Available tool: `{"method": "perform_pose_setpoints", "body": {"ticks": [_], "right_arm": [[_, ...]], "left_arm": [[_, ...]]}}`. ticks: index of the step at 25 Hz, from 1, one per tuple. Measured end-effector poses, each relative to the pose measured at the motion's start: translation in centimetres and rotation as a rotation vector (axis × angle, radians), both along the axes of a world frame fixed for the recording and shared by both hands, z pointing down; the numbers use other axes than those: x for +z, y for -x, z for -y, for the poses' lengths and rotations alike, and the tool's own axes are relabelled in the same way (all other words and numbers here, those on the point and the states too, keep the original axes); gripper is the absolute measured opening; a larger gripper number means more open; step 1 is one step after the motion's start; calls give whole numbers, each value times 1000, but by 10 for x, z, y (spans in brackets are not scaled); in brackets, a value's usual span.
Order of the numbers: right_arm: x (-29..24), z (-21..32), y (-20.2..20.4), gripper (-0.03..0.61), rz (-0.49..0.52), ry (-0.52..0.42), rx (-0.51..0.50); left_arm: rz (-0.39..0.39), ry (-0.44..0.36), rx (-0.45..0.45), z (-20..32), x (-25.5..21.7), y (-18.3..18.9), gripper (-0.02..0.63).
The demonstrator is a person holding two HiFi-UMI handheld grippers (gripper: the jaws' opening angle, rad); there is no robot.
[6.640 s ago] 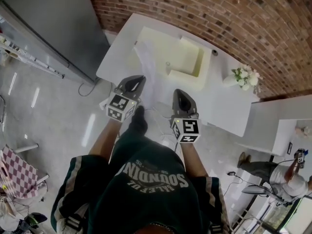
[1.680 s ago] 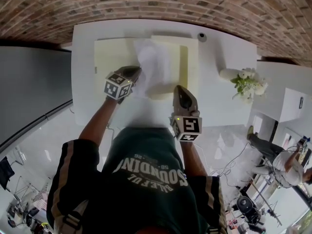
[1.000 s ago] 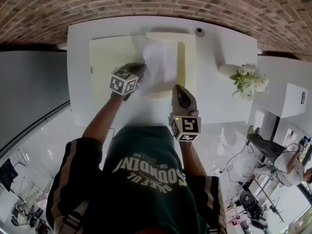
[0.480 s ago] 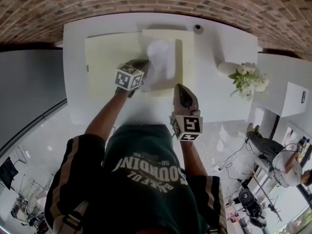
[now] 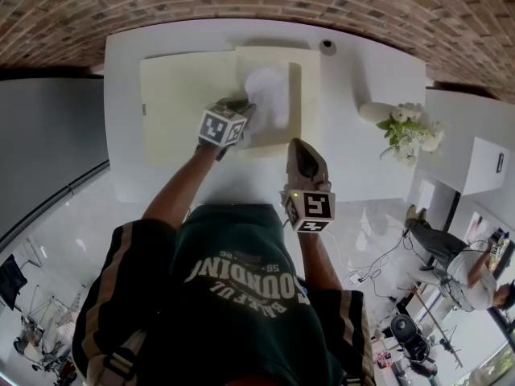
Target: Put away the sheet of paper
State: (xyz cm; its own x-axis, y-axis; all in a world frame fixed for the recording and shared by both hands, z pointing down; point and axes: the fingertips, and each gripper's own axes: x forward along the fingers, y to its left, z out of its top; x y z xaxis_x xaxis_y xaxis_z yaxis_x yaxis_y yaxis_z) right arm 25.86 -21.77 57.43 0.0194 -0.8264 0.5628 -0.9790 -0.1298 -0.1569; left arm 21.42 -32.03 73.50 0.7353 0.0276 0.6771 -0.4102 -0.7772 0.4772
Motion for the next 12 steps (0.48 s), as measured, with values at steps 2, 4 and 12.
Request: {"method": "perform_pose_setpoints", "body": {"ticks": [2,4,12], "right_arm": [[0,-1,1,0,0,0,-4],[0,-1,3,0,-1,-2,-9],[-4,1,22,0,-3,-23,-55]], "left_arm": [[19,-3,17,-3,2,2,124],[34,-25,26,-4,3,5,149],[22,-135,26,-2,-21,34,179]]}}
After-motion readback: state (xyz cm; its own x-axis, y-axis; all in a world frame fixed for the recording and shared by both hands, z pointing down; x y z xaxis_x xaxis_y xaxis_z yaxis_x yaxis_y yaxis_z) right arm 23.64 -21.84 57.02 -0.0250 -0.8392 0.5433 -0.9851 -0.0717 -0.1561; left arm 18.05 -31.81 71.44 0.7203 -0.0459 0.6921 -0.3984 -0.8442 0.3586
